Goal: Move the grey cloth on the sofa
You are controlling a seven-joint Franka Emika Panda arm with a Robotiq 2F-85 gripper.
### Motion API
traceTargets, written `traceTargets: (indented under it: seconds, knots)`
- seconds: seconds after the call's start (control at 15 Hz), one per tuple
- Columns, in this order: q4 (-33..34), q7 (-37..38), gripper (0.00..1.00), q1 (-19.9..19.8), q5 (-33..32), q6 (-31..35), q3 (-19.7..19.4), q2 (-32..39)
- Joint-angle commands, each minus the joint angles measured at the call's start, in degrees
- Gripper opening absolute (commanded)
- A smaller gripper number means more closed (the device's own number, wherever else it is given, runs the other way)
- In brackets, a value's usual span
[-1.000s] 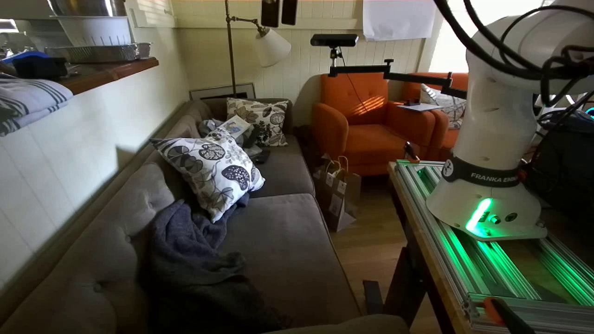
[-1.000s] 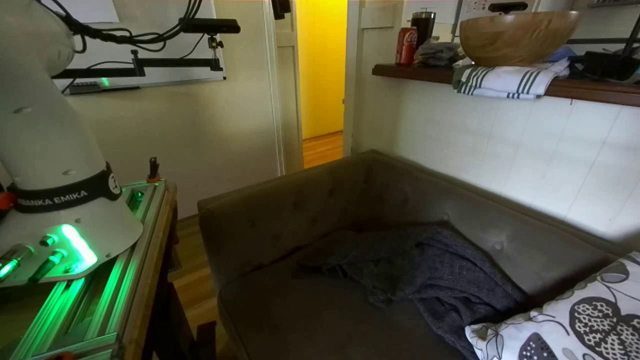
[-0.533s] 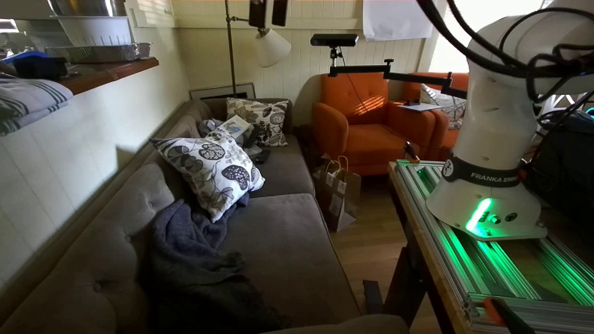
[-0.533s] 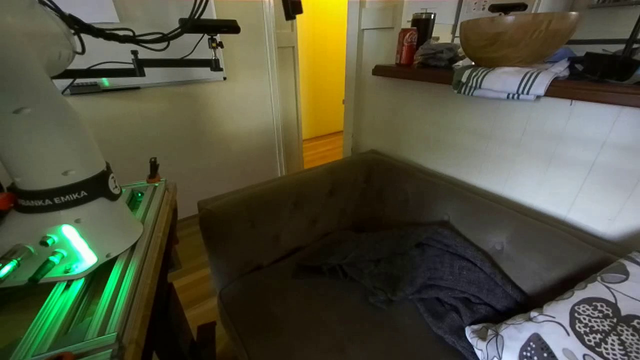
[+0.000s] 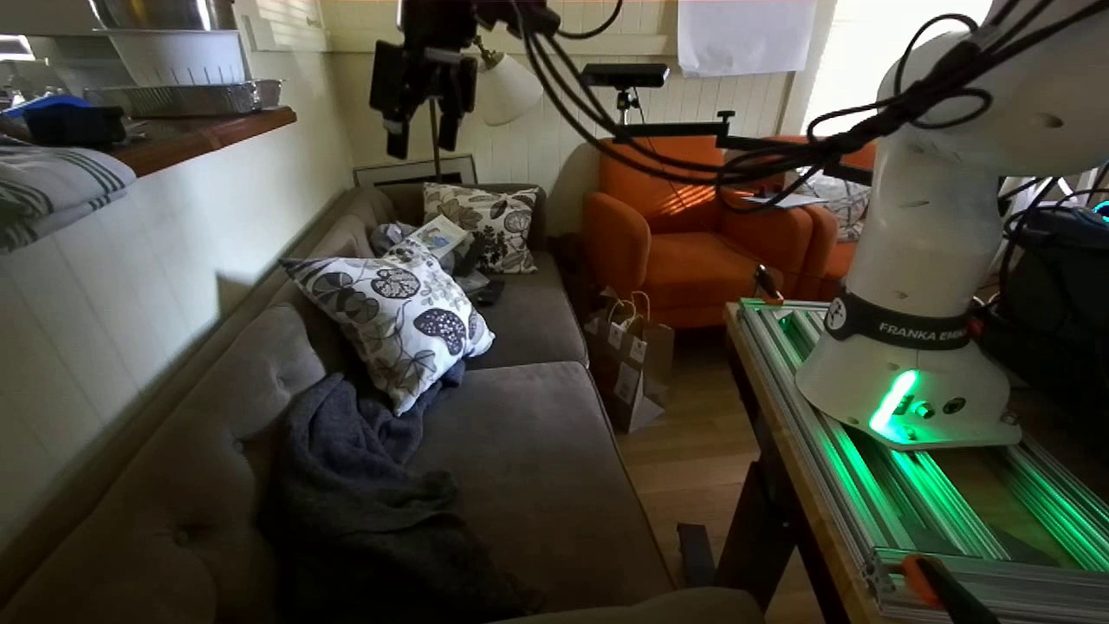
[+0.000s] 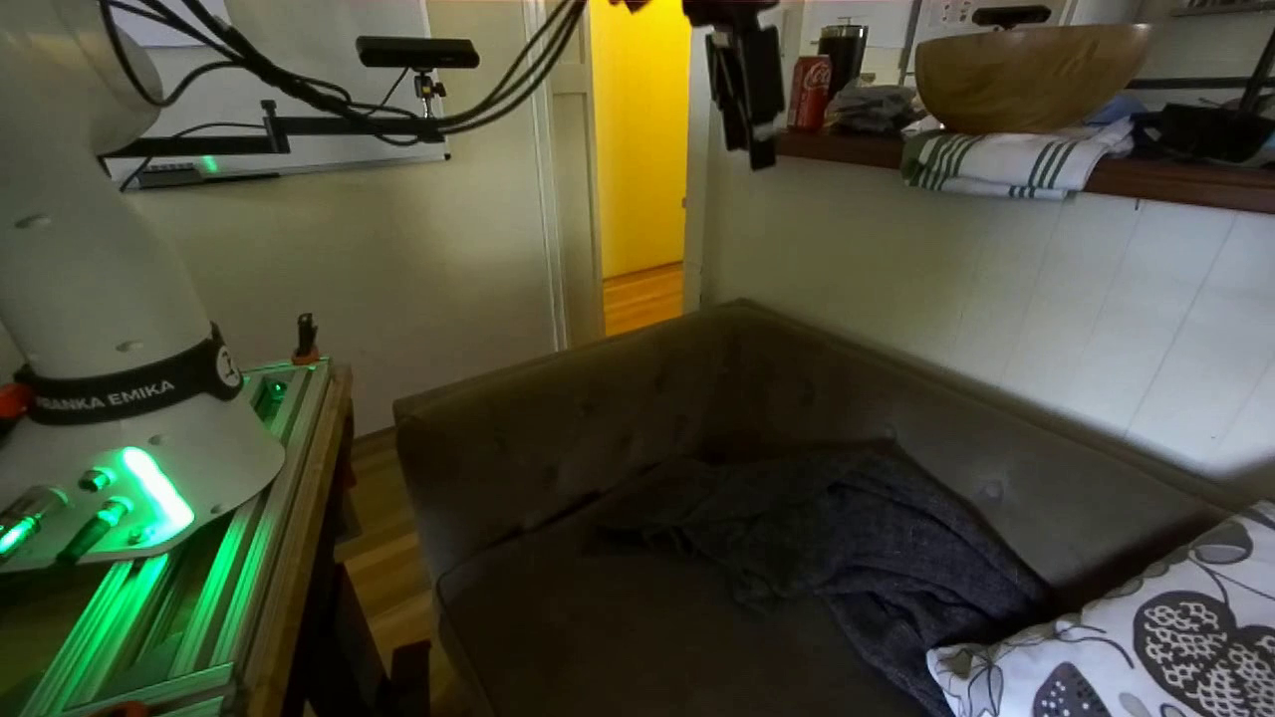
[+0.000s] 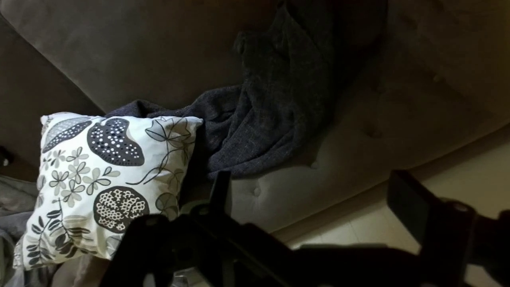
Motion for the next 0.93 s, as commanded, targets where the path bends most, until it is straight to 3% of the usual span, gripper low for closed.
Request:
traceTargets:
  seconds: [0.0,0.13,0.27,0.33,0.4,0.67,0.87]
  knots:
    - [6.78,-9.11,1.00,0.80,4.83,6.82,-2.36,14.65]
    - [10.19,-16.82,1.00,0.33,9.82,7.25,-1.52,21.59]
    - [13.41,-21.21,1.00,-1.05,14.86,1.22,0.73,26.51]
    - [15.29,-21.12,1.00,-1.43,15.42,-2.13,1.17,28.59]
    - [10.23,-18.48,1.00,-0.41,12.30,3.04,-0.08,24.35]
    - [14.35,-19.22,1.00,-0.75,13.27,-0.22,0.82,28.98]
    - [18.96,-16.60,1.00,-0.49,12.53,1.81,0.06,35.61]
